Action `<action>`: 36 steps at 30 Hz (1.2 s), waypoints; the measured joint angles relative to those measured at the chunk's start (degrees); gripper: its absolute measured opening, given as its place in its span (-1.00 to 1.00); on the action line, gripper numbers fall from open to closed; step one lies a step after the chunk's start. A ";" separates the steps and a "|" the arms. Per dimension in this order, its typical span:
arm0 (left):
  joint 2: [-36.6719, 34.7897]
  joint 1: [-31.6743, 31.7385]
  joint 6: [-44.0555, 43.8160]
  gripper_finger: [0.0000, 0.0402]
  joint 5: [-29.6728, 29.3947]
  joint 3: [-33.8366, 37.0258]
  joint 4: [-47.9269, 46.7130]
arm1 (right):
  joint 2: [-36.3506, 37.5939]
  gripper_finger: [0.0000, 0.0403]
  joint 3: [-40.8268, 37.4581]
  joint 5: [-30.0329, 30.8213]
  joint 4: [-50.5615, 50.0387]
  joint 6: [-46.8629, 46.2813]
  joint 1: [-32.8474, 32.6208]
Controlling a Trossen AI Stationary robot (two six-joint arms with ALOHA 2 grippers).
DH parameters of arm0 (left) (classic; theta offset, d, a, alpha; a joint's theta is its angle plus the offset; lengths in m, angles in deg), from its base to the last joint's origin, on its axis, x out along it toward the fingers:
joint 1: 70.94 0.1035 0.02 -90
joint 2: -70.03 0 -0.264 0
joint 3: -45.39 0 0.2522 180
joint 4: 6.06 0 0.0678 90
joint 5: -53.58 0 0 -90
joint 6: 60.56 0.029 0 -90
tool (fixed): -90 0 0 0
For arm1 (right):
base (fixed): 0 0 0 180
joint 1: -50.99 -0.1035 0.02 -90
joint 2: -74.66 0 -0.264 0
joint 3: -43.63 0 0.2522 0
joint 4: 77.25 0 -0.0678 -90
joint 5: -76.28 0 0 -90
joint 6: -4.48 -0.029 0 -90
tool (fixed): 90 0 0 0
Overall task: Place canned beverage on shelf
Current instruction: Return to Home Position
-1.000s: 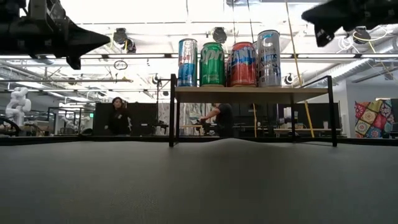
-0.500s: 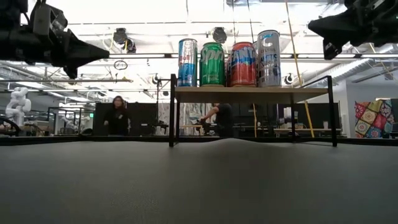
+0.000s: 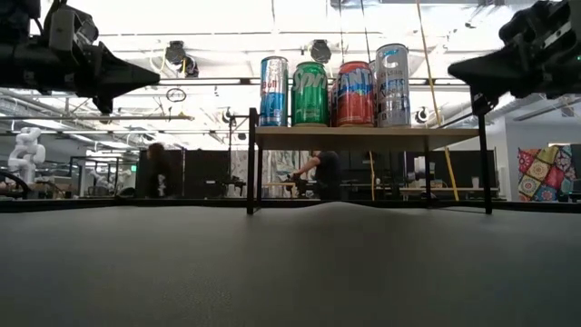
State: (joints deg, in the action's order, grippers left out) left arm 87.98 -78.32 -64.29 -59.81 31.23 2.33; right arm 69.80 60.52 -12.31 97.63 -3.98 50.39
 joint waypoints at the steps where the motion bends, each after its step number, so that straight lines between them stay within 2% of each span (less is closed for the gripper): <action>1: 0.00 0.00 0.05 -0.99 0.00 0.00 0.00 | -0.04 -0.96 -0.13 0.02 -0.23 -0.01 0.02; 11: 0.01 0.00 -0.32 -0.99 0.09 0.04 -1.10 | -0.02 -0.96 -2.04 0.02 -0.38 0.02 0.00; 17: 0.00 0.00 1.35 -0.99 0.20 0.04 -0.91 | -0.02 -0.96 -2.06 0.15 -0.26 3.18 0.00; 36: 0.02 0.00 1.14 -0.99 -0.02 0.09 -3.66 | -0.02 -0.96 -2.22 0.09 -1.16 2.53 0.00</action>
State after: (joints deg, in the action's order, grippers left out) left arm 88.00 -78.32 -63.15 -59.83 31.32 -1.33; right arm 69.77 58.30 -12.22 96.47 -1.45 50.39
